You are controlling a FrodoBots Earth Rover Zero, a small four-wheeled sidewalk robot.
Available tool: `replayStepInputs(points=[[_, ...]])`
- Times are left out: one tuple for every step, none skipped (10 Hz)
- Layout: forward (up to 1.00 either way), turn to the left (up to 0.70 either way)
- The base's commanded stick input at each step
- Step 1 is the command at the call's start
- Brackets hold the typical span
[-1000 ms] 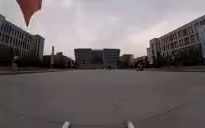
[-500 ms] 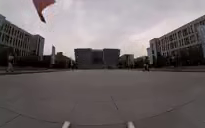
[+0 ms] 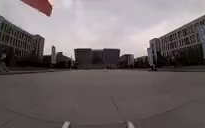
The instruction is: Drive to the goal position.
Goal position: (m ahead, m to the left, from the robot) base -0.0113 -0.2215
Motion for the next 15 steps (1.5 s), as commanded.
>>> replayStepInputs(points=[[0.6, 0.0], [0.6, 0.0], [0.6, 0.0], [0.6, 0.0], [0.6, 0.0], [0.6, 0.0], [0.6, 0.0], [0.6, 0.0], [0.6, 0.0], [0.6, 0.0], [0.6, 0.0], [0.6, 0.0], [0.6, 0.0], [0.6, 0.0], [0.6, 0.0]])
